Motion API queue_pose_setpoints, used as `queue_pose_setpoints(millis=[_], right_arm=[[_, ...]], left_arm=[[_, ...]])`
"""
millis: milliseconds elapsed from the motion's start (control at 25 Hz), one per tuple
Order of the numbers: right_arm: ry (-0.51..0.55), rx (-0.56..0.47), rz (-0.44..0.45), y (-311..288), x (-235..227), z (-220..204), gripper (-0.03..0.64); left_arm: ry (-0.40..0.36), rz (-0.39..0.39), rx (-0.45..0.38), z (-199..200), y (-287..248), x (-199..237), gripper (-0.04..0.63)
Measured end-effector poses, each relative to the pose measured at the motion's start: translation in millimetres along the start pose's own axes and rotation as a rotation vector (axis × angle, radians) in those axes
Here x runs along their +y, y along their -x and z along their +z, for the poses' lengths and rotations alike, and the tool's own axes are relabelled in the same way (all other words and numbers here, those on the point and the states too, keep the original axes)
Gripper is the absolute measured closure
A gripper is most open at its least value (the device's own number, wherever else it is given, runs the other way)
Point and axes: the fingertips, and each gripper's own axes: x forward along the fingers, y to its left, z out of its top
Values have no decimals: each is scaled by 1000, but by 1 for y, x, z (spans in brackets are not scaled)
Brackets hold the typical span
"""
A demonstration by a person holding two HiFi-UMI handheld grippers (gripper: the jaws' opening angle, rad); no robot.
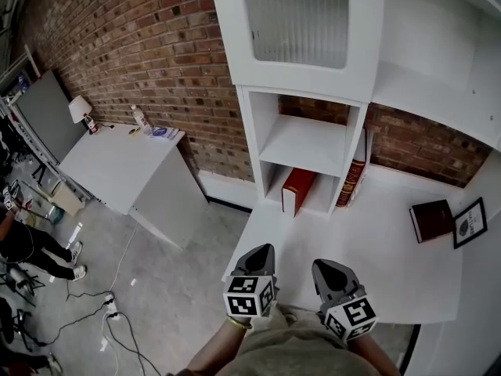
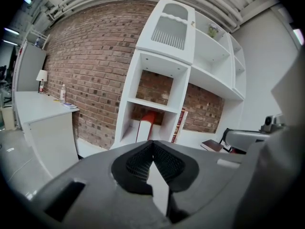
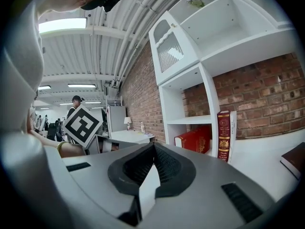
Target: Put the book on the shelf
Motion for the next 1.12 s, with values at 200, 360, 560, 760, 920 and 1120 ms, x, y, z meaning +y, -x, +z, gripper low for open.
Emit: queue_pose_setpoints(millis=[200,360,560,760,920,1120], right_arm=[[-5,0,24,-2,8,-3,611],[-3,-2,35,-2,13,-4,611],[0,-5,45,-3,17,-4,611],[8,-2,45,-1,18,-6,611],[8,3,38,0,20,-6,611],[18,-2,50,-1,22,-7,611]], left_arm=[[42,13,-11,-6,18,8,586],[56,25,-28,-6,30,14,586],[77,17,-41,-5,40,16,586],[70,6,-42,-4,44,13,586],[64,-6,-45,-5,44,11,586],[63,-22,-44,-6,43,6,586]])
